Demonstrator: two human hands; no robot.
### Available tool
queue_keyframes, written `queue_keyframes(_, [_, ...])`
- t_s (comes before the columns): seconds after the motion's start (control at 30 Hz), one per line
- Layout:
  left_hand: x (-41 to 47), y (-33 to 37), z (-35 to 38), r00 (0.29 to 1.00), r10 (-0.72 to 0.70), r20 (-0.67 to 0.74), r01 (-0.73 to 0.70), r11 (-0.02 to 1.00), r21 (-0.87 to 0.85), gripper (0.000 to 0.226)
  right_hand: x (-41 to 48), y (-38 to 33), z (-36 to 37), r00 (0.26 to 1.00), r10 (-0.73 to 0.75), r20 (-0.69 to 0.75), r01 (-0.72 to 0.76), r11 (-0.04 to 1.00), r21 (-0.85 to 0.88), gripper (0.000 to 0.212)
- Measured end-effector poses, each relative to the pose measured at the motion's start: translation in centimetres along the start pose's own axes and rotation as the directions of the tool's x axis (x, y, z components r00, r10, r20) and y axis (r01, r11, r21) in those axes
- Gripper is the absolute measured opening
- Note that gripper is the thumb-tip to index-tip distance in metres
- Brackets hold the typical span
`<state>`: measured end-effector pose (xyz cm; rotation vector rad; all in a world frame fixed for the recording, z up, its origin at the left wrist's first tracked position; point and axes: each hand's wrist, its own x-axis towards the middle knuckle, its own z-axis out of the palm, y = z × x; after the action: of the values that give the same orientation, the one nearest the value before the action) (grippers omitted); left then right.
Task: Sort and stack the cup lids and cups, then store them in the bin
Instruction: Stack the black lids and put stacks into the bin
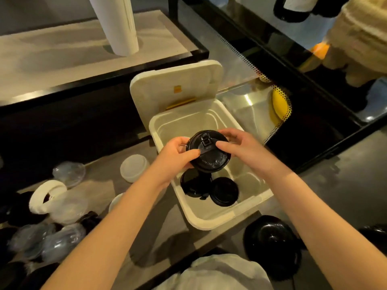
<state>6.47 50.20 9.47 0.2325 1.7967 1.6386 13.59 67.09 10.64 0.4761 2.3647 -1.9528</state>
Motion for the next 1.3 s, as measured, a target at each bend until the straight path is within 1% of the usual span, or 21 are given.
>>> queue_keyframes(0.1, [0.2, -0.1, 0.5, 0.994, -0.101, 0.031, 0.103, 0.993, -0.065, 0.018, 0.3, 1.0, -0.3, 1.000, -0.015, -0.026, 0.016, 0.999, 0.042, 0.026])
queue_keyframes(0.2, [0.4, -0.2, 0.7, 0.979, -0.195, 0.062, 0.201, 0.970, -0.136, 0.027, 0.4, 1.9, -0.2, 0.999, -0.029, -0.042, 0.031, 0.999, 0.029, 0.025])
queue_keyframes(0.3, [0.4, -0.3, 0.7, 0.976, -0.210, 0.054, 0.215, 0.971, -0.109, 0.025, 0.4, 2.8, 0.0, 1.000, -0.010, -0.014, 0.011, 1.000, 0.023, 0.025])
queue_keyframes(0.4, [0.6, -0.5, 1.3, 0.977, -0.212, -0.022, 0.210, 0.975, -0.069, 0.022, 0.1, 3.4, 0.0, 1.000, 0.006, 0.004, -0.006, 1.000, -0.003, 0.031])
queue_keyframes(0.47, [0.9, -0.5, 1.9, 0.974, -0.213, -0.080, 0.210, 0.977, -0.049, 0.020, -0.2, 3.3, -0.4, 0.999, -0.015, 0.035, 0.018, 0.997, -0.077, 0.049])
queue_keyframes(0.53, [0.9, -0.2, 2.2, 0.970, -0.225, -0.090, 0.226, 0.974, -0.001, 0.022, -0.4, 2.9, -1.2, 0.988, -0.058, 0.145, 0.086, 0.976, -0.199, 0.075])
queue_keyframes(0.6, [0.9, 0.1, 2.6, 0.965, -0.259, -0.031, 0.261, 0.964, 0.061, 0.032, -0.3, 2.4, -1.6, 0.959, -0.050, 0.280, 0.165, 0.900, -0.404, 0.101])
queue_keyframes(0.67, [0.9, 0.3, 2.9, 0.961, -0.275, -0.005, 0.275, 0.960, 0.062, 0.040, -0.1, 2.0, -1.5, 0.937, -0.004, 0.350, 0.212, 0.803, -0.557, 0.115])
queue_keyframes(0.73, [0.9, 0.1, 3.1, 0.958, -0.287, -0.020, 0.288, 0.957, 0.034, 0.045, 0.2, 2.0, -1.1, 0.934, 0.013, 0.357, 0.226, 0.753, -0.618, 0.116])
queue_keyframes(0.83, [0.9, -0.5, 3.0, 0.948, -0.316, -0.037, 0.316, 0.949, -0.005, 0.056, 0.3, 2.3, -0.9, 0.936, 0.044, 0.349, 0.211, 0.722, -0.658, 0.109])
queue_keyframes(0.93, [1.1, -1.1, 2.9, 0.947, -0.319, -0.041, 0.319, 0.948, 0.001, 0.071, 0.3, 2.5, -1.0, 0.938, 0.053, 0.343, 0.189, 0.752, -0.632, 0.095])
queue_keyframes(1.0, [1.6, -1.0, 2.7, 0.952, -0.306, -0.024, 0.307, 0.949, 0.073, 0.076, 0.6, 2.8, -1.0, 0.940, 0.051, 0.338, 0.183, 0.758, -0.626, 0.087])
queue_keyframes(1.03, [1.9, -0.9, 2.5, 0.960, -0.278, -0.022, 0.277, 0.942, 0.191, 0.074, 0.9, 3.1, -1.0, 0.939, 0.062, 0.338, 0.186, 0.735, -0.652, 0.086])
queue_keyframes(1.07, [2.3, -0.7, 2.2, 0.977, -0.212, -0.021, 0.201, 0.887, 0.416, 0.070, 1.1, 3.4, -1.1, 0.936, 0.083, 0.343, 0.196, 0.685, -0.702, 0.088])
queue_keyframes(1.1, [2.8, -0.7, 1.9, 0.992, -0.124, -0.003, 0.093, 0.727, 0.680, 0.063, 1.4, 3.8, -1.1, 0.928, 0.113, 0.355, 0.216, 0.612, -0.761, 0.091])
queue_keyframes(1.13, [3.3, -0.6, 1.5, 0.997, -0.058, 0.060, -0.023, 0.498, 0.867, 0.057, 1.7, 4.1, -1.0, 0.916, 0.159, 0.368, 0.234, 0.535, -0.812, 0.093])
queue_keyframes(1.17, [3.7, -0.6, 1.3, 0.988, -0.062, 0.139, -0.115, 0.298, 0.948, 0.051, 2.0, 4.5, -0.8, 0.900, 0.215, 0.379, 0.243, 0.473, -0.847, 0.094])
queue_keyframes(1.2, [4.1, -0.7, 1.2, 0.971, -0.139, 0.195, -0.174, 0.152, 0.973, 0.049, 2.3, 4.8, -0.5, 0.881, 0.277, 0.385, 0.244, 0.431, -0.869, 0.095])
queue_keyframes(1.23, [4.5, -0.9, 1.3, 0.943, -0.248, 0.223, -0.218, 0.047, 0.975, 0.046, 2.6, 5.2, -0.2, 0.858, 0.336, 0.388, 0.240, 0.405, -0.882, 0.094])
queue_keyframes(1.27, [4.8, -1.1, 1.5, 0.908, -0.346, 0.237, -0.264, -0.034, 0.964, 0.043, 2.9, 5.5, 0.1, 0.834, 0.389, 0.391, 0.236, 0.388, -0.891, 0.093])
queue_keyframes(1.3, [5.0, -1.3, 1.8, 0.877, -0.414, 0.244, -0.302, -0.079, 0.950, 0.039, 3.2, 5.9, 0.3, 0.813, 0.434, 0.388, 0.228, 0.376, -0.898, 0.092])
